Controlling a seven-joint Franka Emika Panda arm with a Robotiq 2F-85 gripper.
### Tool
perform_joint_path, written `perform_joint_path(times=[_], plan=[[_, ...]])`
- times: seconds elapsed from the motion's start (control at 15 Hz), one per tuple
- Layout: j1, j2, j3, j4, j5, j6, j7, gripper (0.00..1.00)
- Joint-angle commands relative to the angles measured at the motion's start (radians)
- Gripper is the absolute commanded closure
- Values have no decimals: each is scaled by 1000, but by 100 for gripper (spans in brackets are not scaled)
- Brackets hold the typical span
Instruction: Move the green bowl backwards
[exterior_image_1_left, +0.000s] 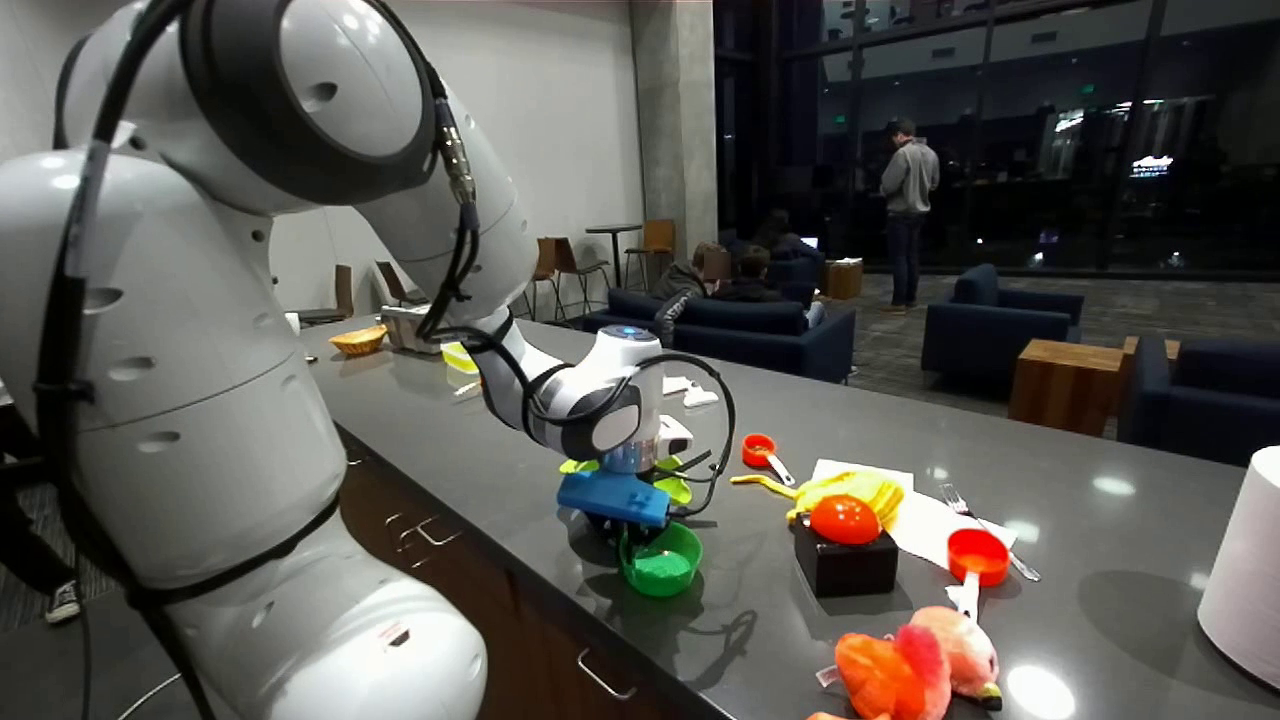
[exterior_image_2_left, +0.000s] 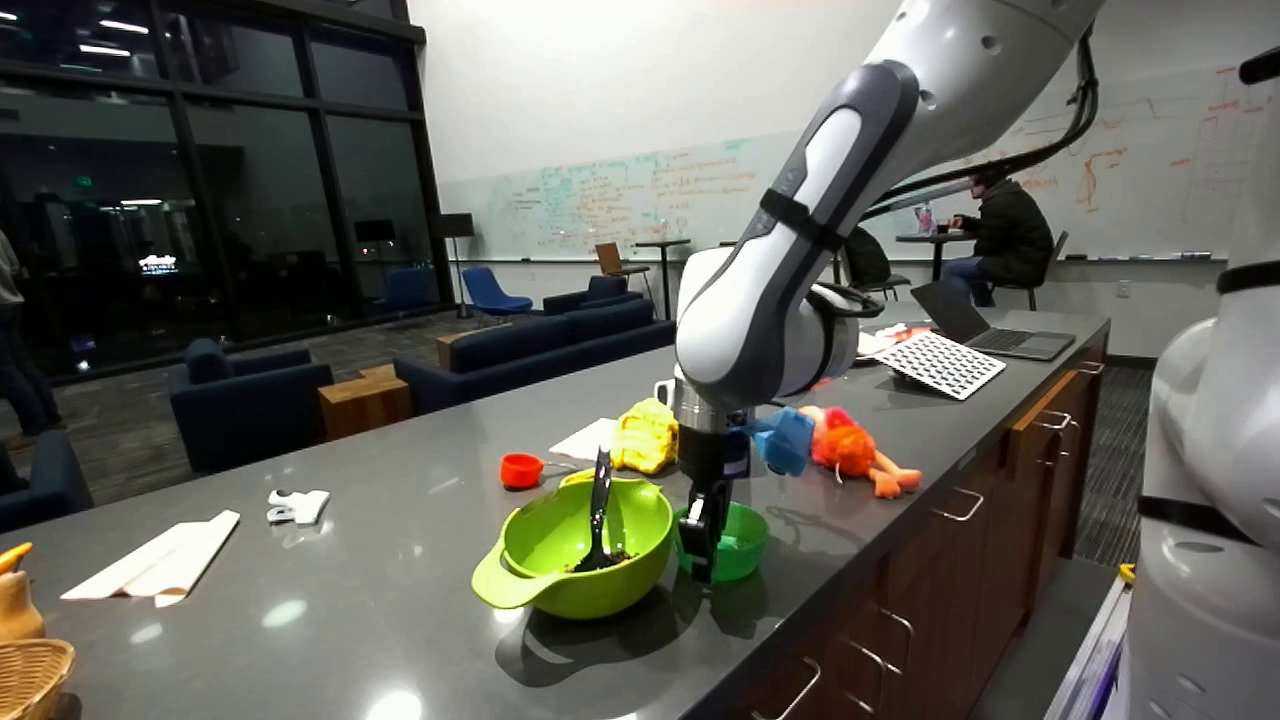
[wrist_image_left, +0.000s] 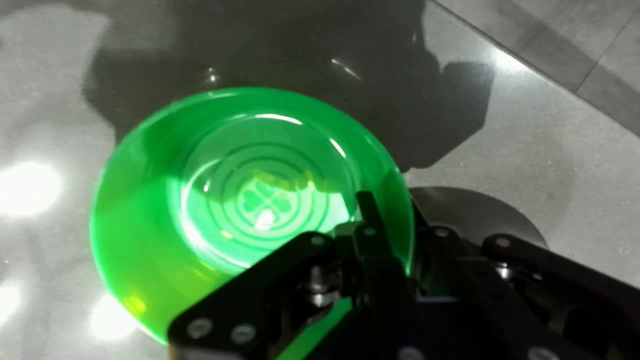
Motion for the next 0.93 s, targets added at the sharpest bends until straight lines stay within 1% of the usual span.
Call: perform_joint_path(times=[0.0, 0.2, 0.4, 0.53, 0.67, 0.87], plan=[[-28, -83, 31, 6, -135, -70, 127, 99], [-39, -142, 62, 77, -265, -215, 249, 99], [-30, -165, 92, 172, -328, -370, 312, 99], [-23, -155, 107, 246, -350, -444, 314, 99], [-20, -118, 120, 324, -365, -468, 299, 99], [-23, -35, 129, 422, -386, -444, 286, 99]])
